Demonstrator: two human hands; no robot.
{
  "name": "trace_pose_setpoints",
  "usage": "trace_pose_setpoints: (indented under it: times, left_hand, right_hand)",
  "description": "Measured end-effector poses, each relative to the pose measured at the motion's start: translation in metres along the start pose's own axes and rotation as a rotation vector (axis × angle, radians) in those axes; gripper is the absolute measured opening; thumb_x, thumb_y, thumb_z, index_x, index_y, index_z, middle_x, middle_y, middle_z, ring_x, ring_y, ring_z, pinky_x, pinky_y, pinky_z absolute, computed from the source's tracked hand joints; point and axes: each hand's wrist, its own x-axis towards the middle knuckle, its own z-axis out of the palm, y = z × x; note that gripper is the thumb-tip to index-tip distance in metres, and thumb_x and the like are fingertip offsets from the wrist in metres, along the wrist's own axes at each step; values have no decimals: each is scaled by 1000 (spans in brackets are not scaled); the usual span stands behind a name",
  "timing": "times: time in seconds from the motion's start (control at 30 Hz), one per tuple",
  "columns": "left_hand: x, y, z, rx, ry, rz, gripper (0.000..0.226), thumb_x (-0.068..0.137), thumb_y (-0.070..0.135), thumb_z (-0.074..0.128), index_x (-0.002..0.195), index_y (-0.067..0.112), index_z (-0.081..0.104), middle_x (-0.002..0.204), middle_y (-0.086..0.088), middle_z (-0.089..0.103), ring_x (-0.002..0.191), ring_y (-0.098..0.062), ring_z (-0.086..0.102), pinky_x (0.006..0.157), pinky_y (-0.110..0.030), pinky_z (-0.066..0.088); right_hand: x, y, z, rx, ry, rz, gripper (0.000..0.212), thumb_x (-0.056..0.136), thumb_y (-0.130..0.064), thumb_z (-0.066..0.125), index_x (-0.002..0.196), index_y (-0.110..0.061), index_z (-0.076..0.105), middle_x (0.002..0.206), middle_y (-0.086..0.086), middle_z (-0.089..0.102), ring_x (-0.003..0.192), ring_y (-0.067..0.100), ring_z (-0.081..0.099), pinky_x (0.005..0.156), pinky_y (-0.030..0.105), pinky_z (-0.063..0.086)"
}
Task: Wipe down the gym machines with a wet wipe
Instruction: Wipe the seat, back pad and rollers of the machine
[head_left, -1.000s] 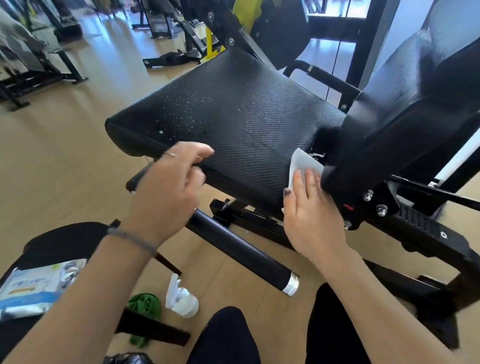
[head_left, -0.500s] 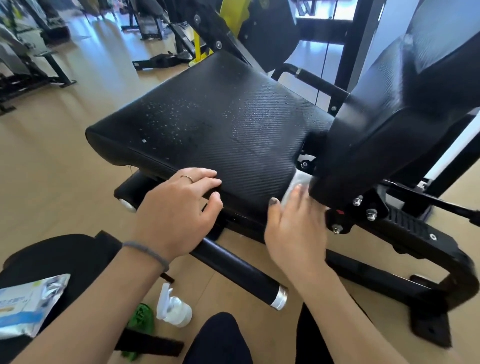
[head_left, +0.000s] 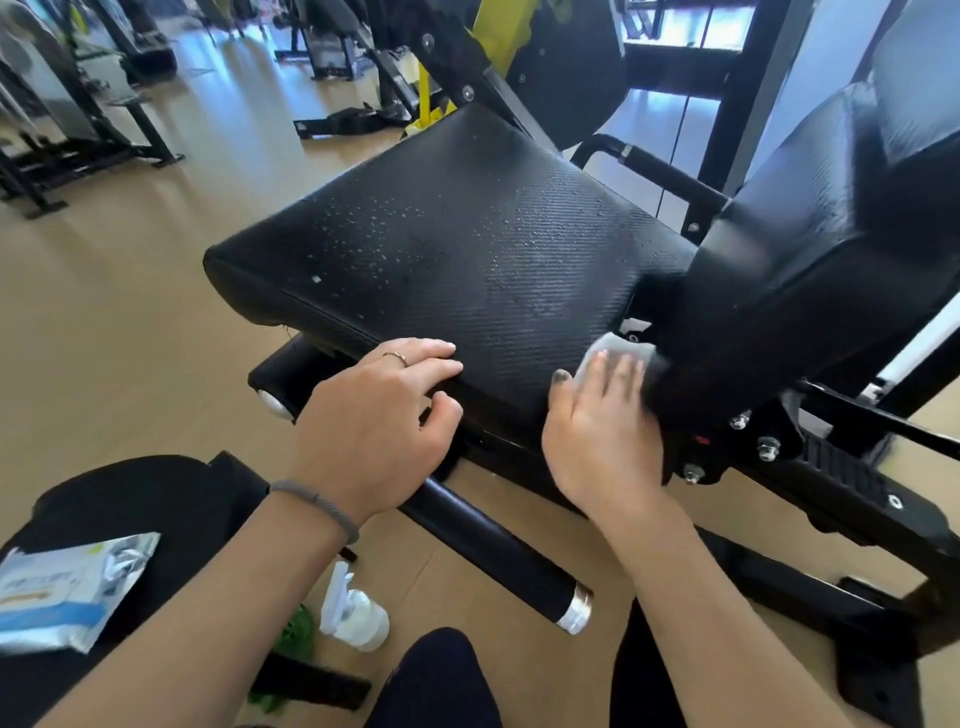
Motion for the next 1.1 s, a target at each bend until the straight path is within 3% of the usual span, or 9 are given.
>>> trace_pose_setpoints:
  times: [0.1,0.23,0.4,0.5,0.67,0.83,1.0,1.1]
  left_hand:
    - [-1,-2,2,-1,69,-25,38,89,29,46,115,24,73,128,14,63,117,-4,56,89,-23,52]
    - [-1,-7,4,-53,181,-150,24,86,23,46,99,17,66,105,5,63,95,-9,54,75,-13,38]
    - [0,-3,3,-96,229,-275,12,83,30,40,82,23,50,83,10,51,75,-7,43,58,-10,26]
    - [0,-2,3,-55,213,-281,14,85,34,38,80,23,47,79,12,48,73,-7,44,56,-11,24]
    - [-1,-3,1,-81,205,-306,14,87,37,35,80,27,41,76,18,42,70,-2,47,52,-10,28]
    - [0,-1,0,-104,249,-327,15,91,29,40,76,25,38,71,13,41,63,-9,47,49,-16,30]
    - [1,2,-1,-187,336,-352,16,91,23,38,75,22,36,70,12,40,64,-14,45,53,-14,34]
    - [-1,3,-3,-223,377,-359,18,92,17,38,75,20,36,67,12,39,62,-13,42,53,-12,33]
  right_hand:
    - [37,-55,7,-42,-121,-338,60,109,-39,8,163,-15,1,171,5,-8,157,19,-11,126,36,-8]
    - [43,-65,2,-140,-193,-752,55,109,-40,4,163,-29,-1,170,-9,-10,154,9,-18,127,33,-8]
    - [8,-16,-4,-234,-185,-764,52,108,-44,-4,159,-41,-10,166,-17,-21,149,2,-30,126,31,-13]
    - [22,-43,1,-237,-167,-788,58,104,-46,-7,161,-37,-9,168,-11,-17,153,11,-24,127,36,-8]
    - [69,-108,7,-303,-200,-944,57,109,-42,7,162,-28,-7,170,0,-14,155,23,-20,128,43,-2]
    - [40,-55,4,-258,-184,-949,57,106,-47,-4,162,-37,-4,170,-6,-10,156,16,-17,129,41,-1]
    - [39,-42,2,-346,-98,-994,57,107,-44,17,163,-31,18,170,4,15,157,28,12,127,46,17]
    - [55,-86,12,-400,-146,-1089,63,102,-40,14,164,-29,8,172,5,0,158,30,-1,128,47,11]
